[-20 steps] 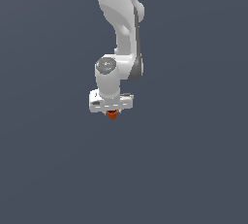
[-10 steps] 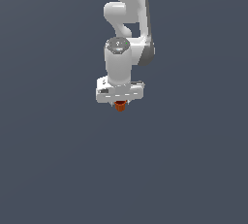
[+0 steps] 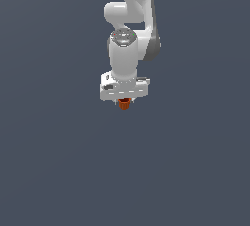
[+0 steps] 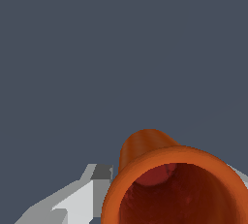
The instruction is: Pick up the object and move it to a goal position.
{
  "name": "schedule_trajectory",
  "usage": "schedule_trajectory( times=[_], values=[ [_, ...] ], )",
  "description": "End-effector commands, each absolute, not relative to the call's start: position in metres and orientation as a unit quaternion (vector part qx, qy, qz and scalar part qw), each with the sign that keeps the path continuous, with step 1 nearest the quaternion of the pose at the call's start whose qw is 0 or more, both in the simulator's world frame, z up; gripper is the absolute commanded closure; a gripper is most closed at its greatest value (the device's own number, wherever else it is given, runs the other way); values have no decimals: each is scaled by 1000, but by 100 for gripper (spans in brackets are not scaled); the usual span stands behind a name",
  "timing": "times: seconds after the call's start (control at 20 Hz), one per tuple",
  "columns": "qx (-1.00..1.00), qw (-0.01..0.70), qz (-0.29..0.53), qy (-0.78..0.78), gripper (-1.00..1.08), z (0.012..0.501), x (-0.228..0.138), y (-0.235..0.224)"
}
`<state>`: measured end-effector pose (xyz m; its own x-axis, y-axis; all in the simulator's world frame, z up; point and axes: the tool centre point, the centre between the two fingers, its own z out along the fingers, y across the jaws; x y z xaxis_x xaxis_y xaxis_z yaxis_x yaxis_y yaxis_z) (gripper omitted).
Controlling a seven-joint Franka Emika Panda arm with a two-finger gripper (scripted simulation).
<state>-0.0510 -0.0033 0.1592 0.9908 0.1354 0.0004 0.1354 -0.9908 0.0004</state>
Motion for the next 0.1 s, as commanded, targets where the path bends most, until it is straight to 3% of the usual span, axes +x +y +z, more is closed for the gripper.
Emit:
schedule_trajectory(
  times=[0.0, 0.05],
  values=[
    [998, 0, 0, 67, 108, 158, -50, -4],
    [998, 0, 0, 67, 108, 158, -50, -5]
  ],
)
